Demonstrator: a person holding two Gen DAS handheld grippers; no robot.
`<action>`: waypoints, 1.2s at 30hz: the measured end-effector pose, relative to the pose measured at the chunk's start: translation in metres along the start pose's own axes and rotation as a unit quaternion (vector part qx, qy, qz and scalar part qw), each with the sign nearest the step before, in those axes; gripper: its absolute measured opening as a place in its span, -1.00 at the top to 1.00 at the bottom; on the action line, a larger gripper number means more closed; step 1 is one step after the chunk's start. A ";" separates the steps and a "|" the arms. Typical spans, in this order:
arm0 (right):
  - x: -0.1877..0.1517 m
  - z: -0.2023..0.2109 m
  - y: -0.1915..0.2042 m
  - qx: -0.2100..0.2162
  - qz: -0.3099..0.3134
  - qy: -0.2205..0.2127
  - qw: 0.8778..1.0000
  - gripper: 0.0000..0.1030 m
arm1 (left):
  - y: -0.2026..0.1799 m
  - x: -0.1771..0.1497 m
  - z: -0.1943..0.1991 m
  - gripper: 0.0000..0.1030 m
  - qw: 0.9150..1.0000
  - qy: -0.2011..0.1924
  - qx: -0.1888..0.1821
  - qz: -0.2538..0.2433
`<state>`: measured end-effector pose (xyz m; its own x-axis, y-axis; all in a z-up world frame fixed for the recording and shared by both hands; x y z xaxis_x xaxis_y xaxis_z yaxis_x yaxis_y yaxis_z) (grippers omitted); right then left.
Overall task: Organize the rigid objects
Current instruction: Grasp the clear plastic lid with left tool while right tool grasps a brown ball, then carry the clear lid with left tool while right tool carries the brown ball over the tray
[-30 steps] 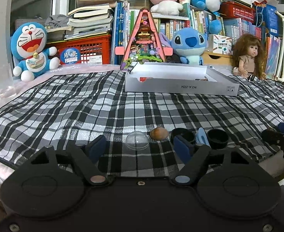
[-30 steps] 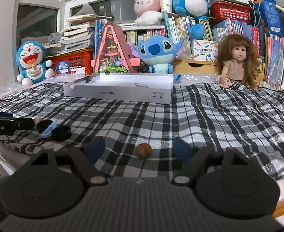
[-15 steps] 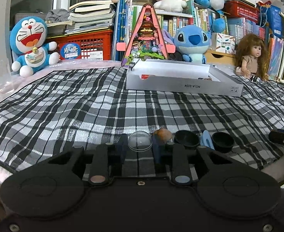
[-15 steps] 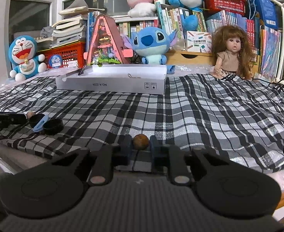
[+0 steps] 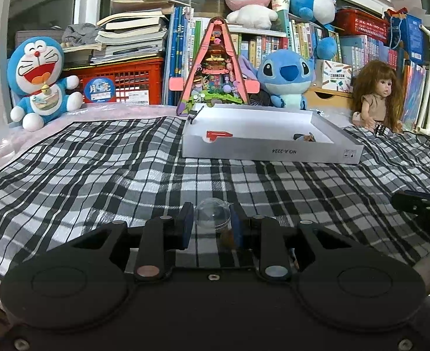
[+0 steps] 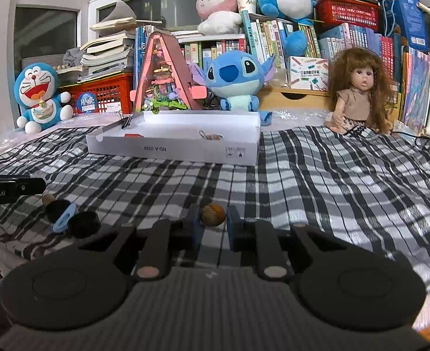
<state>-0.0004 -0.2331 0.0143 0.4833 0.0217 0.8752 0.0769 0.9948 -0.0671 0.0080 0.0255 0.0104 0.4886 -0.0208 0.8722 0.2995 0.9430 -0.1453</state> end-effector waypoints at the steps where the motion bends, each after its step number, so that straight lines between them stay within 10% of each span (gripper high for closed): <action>1: 0.002 -0.002 0.001 0.001 0.000 0.001 1.000 0.55 | 0.000 0.003 -0.002 0.51 1.000 0.001 -0.001 -0.002; 36: 0.064 -0.058 0.014 0.001 -0.033 0.027 0.999 0.55 | 0.001 0.082 -0.067 0.50 0.999 0.023 -0.031 0.013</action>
<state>0.0824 -0.2240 0.0415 0.5235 -0.0486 0.8506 0.1086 0.9940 -0.0101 0.1032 0.0027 0.0507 0.5336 -0.0122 0.8456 0.3354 0.9210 -0.1983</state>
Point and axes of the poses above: each gripper's, at about its wrist camera, not at the fingertips, and z roughly against the way its jaws point, y to its left, x to its top, the point moved 1 cm from there along -z, roughly the way its jaws point, and after that the axes turned 13 degrees about -x, right-handed, at the moved point
